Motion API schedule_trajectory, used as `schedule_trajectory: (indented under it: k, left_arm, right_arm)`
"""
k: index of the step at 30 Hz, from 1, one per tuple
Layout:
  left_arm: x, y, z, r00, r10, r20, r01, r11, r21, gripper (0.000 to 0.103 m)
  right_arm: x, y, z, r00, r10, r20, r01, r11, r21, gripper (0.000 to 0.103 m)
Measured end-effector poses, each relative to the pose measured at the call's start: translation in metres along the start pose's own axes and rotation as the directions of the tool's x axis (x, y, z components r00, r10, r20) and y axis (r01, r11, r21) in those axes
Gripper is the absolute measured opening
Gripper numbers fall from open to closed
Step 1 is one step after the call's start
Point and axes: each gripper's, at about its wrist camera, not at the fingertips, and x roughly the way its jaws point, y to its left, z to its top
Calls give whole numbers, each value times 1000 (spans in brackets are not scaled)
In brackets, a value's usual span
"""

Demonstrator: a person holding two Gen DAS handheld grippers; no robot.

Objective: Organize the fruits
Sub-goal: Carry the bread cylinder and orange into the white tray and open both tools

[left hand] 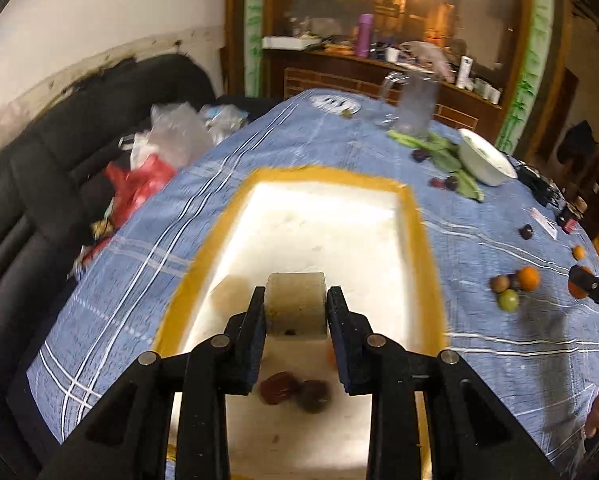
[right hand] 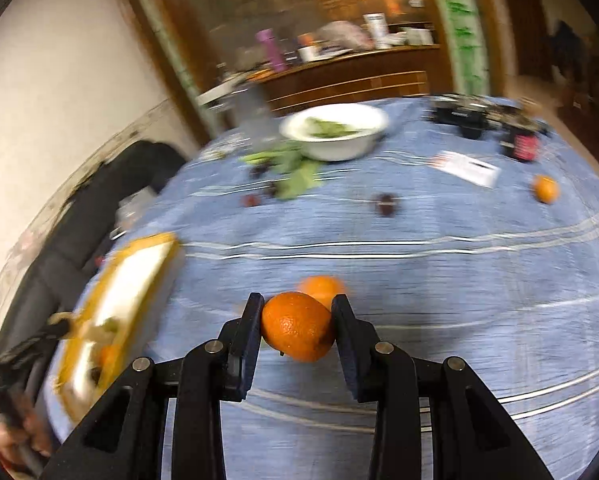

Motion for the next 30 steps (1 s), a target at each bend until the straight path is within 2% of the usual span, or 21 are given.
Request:
schedule_trajectory:
  k: [4,7,11,14,20,26,28,30]
  left_arm:
    - [11,24,-7,999,-15,-36,14,999,-39,29]
    - [14,37,-5,999,-19,-34,17,998,-55,29]
    - [20,53,0,999,-22,-36,20,997,-72,29]
    - [28,61,0,998,-38,-56,33,996,-87,29]
    - [32,68,0,996,-69,-59,62,992,-110,30]
    - [20,78,0,995,-96,-31,90,984,-152,49]
    - [14,78,-1,997,-80,-18,77,986,-147,57]
    - [8,77,-1,997,-81,-7,79,986,-147,59]
  right_arm:
    - [19,68,1,996,79,-48,-83,992,-90,38]
    - [40,114,0,988,120,-95,-133,980,-145,38]
    - [65,168,-6,980,141,-139,-170,959,-227,38]
    - [85,194,-12,975,130,-178,-177,944,-280,38]
    - [130,211,-23,963,73,-259,-153,941,-302,39]
    - [146,210,-28,955,55,-291,-141,948,-284,40]
    - [145,212,-29,958,57,-281,-141,947,-288,45]
    - [142,214,-29,961,59,-270,-139,947,-290,57]
